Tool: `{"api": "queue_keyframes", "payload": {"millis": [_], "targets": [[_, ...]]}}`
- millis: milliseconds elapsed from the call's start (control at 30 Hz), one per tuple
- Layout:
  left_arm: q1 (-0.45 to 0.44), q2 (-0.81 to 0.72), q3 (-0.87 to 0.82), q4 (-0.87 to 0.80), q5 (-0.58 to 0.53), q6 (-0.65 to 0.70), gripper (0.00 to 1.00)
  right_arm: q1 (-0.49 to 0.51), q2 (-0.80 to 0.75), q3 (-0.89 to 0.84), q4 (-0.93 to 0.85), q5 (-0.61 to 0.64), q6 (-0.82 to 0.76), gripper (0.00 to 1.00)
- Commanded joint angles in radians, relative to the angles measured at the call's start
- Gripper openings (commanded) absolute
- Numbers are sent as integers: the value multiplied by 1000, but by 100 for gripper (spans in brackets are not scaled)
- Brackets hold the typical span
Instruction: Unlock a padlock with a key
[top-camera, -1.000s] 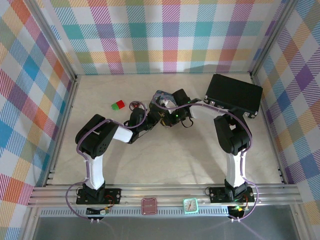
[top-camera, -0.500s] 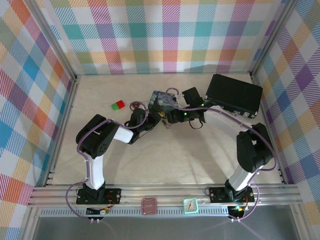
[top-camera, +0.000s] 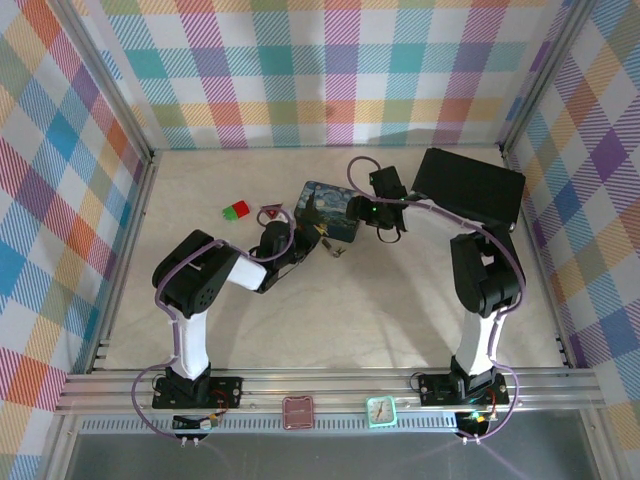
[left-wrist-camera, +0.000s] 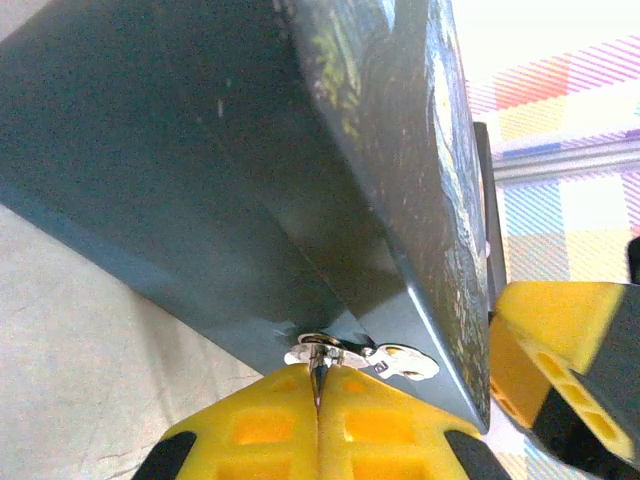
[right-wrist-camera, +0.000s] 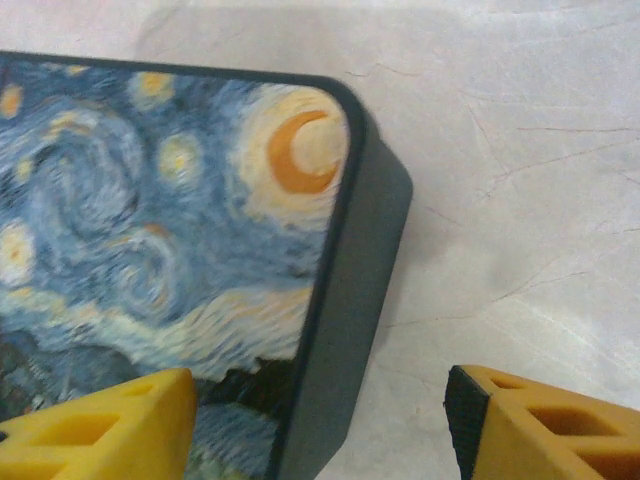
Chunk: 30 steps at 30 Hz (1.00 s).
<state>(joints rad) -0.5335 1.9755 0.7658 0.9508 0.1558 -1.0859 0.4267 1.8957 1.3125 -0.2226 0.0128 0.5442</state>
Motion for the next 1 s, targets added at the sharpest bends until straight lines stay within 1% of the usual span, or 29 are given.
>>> {"api": "queue_keyframes", "payload": {"millis": [0, 133, 233, 367, 533, 700, 833, 967], "targets": [[-8, 0, -37, 82, -82, -45, 2, 8, 11, -7, 59, 40, 99, 68], [-13, 9, -68, 150, -132, -76, 1, 8, 8, -52, 75, 54, 148, 67], [-20, 0, -100, 175, -194, -90, 1, 9, -3, -91, 89, 68, 178, 66], [-44, 7, -135, 238, -295, -122, 0, 14, -15, -134, 119, 69, 218, 65], [-81, 50, -176, 377, -446, -190, 0, 23, -37, -176, 148, 101, 272, 64], [-113, 40, -190, 387, -548, -196, 0, 29, -51, -189, 162, 124, 295, 63], [-115, 25, -197, 388, -598, -208, 0, 34, -42, -185, 167, 121, 305, 63], [-115, 18, -195, 388, -604, -215, 0, 34, -36, -173, 166, 115, 307, 62]]}}
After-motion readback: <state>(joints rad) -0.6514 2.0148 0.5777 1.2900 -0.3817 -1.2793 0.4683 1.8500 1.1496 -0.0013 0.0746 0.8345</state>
